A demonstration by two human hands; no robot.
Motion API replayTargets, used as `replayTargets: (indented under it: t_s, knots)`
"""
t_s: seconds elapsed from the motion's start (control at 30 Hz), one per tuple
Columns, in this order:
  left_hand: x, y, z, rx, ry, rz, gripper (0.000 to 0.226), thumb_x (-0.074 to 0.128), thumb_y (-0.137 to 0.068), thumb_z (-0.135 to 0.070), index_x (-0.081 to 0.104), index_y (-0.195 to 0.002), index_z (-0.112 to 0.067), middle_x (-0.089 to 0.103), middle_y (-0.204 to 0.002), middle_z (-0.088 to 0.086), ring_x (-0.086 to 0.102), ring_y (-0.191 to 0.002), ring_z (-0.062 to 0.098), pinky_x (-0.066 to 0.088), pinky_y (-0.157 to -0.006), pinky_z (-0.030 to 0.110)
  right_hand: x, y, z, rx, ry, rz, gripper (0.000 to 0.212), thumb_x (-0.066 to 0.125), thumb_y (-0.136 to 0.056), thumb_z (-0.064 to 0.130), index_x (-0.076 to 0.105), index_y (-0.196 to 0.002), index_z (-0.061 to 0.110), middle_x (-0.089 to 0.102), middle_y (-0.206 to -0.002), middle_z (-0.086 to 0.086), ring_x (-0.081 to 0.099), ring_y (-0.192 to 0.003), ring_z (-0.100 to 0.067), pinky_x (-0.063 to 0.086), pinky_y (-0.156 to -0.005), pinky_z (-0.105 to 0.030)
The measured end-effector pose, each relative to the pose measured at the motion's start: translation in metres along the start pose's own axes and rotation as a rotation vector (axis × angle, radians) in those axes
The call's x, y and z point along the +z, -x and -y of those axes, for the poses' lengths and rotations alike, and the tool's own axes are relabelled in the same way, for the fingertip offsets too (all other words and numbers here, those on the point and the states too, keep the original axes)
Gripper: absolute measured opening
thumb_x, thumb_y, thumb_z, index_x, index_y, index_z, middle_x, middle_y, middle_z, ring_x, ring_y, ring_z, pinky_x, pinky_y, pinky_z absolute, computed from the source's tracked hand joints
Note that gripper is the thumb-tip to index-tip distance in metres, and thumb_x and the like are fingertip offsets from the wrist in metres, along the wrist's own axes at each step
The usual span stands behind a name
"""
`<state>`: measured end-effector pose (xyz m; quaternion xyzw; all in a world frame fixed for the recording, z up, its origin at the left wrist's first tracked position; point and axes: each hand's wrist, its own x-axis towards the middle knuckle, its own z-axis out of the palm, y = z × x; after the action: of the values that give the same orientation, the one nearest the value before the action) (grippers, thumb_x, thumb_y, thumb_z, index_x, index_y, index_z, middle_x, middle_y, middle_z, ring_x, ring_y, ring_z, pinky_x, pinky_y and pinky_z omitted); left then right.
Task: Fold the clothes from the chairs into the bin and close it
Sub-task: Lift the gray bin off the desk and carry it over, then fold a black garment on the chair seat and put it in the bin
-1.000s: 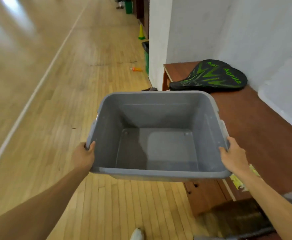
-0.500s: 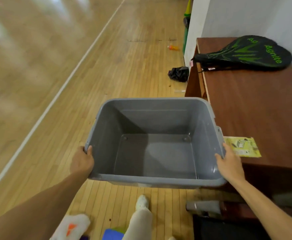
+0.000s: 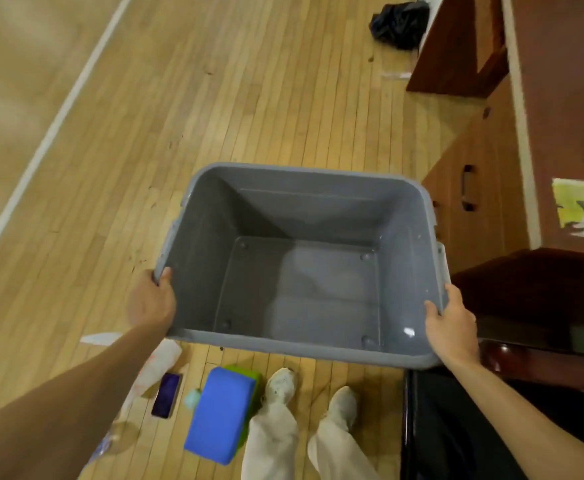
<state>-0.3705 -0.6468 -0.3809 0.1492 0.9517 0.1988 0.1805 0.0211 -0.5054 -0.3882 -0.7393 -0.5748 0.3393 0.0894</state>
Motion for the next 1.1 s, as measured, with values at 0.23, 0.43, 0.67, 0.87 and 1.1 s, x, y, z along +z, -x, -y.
replayTargets:
  t_s: [0.23,0.43,0.67,0.87,1.1]
  knots:
    - [0.141,-0.078,0.088,0.008,-0.015,0.036,0.039,0.037,-0.104,-0.034,0.052,-0.118,0.0,0.046,-0.093,0.011,0.041,-0.083,0.024,0.031,-0.075,0.035,0.165,-0.061,-0.07,0.08,0.035,-0.043,0.042,0.05,-0.099,0.022,0.038,-0.139,0.018,0.053,-0.126,-0.018,0.053,-0.112,-0.037,0.047,-0.087,-0.047]
    - [0.261,-0.129,0.152,0.029,-0.021,0.05,0.035,0.04,-0.103,-0.034,0.054,-0.11,-0.002,0.05,-0.089,0.011,0.047,-0.08,0.028,0.031,-0.066,0.034,0.286,-0.11,-0.147,0.131,0.043,-0.061,0.042,0.052,-0.098,0.022,0.041,-0.138,0.015,0.055,-0.128,-0.016,0.051,-0.119,-0.038,0.044,-0.093,-0.047]
    - [0.336,-0.151,0.199,-0.011,-0.002,0.138,0.035,0.037,-0.101,-0.044,0.049,-0.109,-0.012,0.058,-0.096,0.013,0.058,-0.085,0.032,0.052,-0.079,0.047,0.338,-0.127,-0.194,0.147,0.036,-0.108,0.044,0.051,-0.098,0.018,0.041,-0.141,0.011,0.054,-0.132,-0.02,0.049,-0.12,-0.04,0.043,-0.093,-0.043]
    - [0.349,-0.151,0.199,-0.042,0.023,0.259,0.033,0.035,-0.104,-0.031,0.044,-0.122,-0.005,0.053,-0.1,0.014,0.055,-0.09,0.032,0.046,-0.078,0.042,0.357,-0.131,-0.205,0.171,0.033,-0.087,0.05,0.048,-0.1,0.019,0.029,-0.145,0.015,0.046,-0.138,-0.019,0.051,-0.117,-0.038,0.044,-0.081,-0.041]
    - [0.298,-0.107,0.135,0.056,-0.041,0.421,0.043,0.042,-0.101,-0.014,0.037,-0.143,-0.008,0.05,-0.134,0.014,0.056,-0.1,0.025,0.05,-0.084,0.036,0.292,-0.1,-0.149,0.22,0.1,0.097,0.054,0.051,-0.098,0.018,0.03,-0.147,0.015,0.035,-0.146,-0.013,0.045,-0.126,-0.034,0.043,-0.09,-0.039]
